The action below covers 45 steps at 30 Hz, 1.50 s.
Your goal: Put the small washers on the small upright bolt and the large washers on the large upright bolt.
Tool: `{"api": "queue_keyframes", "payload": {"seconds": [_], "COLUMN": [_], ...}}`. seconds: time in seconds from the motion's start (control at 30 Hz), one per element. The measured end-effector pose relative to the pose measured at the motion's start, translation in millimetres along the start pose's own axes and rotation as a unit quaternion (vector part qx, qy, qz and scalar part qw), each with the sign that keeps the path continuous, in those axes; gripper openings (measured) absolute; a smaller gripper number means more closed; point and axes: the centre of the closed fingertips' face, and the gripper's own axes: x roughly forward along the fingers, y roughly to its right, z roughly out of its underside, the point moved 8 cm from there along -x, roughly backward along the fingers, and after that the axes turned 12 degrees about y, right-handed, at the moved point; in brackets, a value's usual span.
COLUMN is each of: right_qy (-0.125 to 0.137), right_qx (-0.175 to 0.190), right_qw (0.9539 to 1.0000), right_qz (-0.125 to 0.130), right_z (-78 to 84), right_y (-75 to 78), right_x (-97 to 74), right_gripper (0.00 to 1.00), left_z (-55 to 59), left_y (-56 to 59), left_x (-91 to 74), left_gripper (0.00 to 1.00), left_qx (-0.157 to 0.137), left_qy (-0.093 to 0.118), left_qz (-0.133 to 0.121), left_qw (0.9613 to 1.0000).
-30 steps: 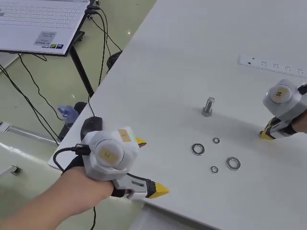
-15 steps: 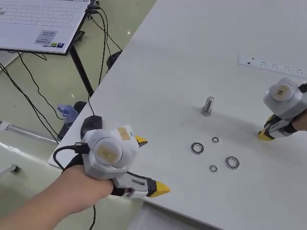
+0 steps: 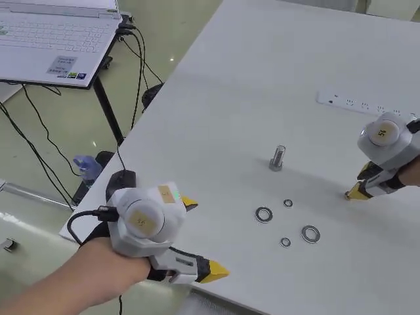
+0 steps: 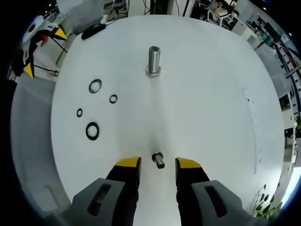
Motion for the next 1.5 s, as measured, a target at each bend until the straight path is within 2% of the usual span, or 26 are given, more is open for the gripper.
{"api": "queue_keyframes", "payload": {"seconds": [0.2, 0.33, 0.6, 0.87, 1.07, 1.5], "right_qy": [0.016, 0.021, 0.033, 0.043, 0.055, 0.061], "right_qx": [-0.010, -0.023, -0.027, -0.035, -0.043, -0.055], "right_qw": [0.9998, 0.9995, 0.9991, 0.9984, 0.9972, 0.9955], "right_qz": [0.002, 0.001, -0.006, -0.014, -0.029, -0.048], "right_z": [-16.4, -25.3, -38.9, -49.1, -54.6, -61.8], "right_y": [-3.2, -6.5, -19.0, -28.4, -36.8, -45.0], "right_x": [-11.3, -12.5, -10.6, -5.8, 0.0, 14.2], "right_gripper": [0.32, 0.32, 0.32, 0.32, 0.32, 0.33], "left_z": [-4.1, -8.6, -18.3, -18.8, -16.5, -16.1], "left_y": [3.4, 3.0, 3.2, 5.6, 5.6, -1.6], "left_x": [-3.2, -5.7, -10.9, -10.6, -10.4, -8.9], "left_gripper": [0.78, 0.78, 0.77, 0.77, 0.77, 0.77], "left_qx": [0.002, 0.002, 0.006, 0.005, 0.003, 0.010], "left_qy": [0.002, 0.005, 0.012, 0.013, 0.012, 0.010], "left_qz": [-0.001, -0.005, -0.010, -0.008, -0.006, -0.006], "left_qw": [1.0000, 1.0000, 0.9999, 0.9999, 0.9999, 0.9999]}}
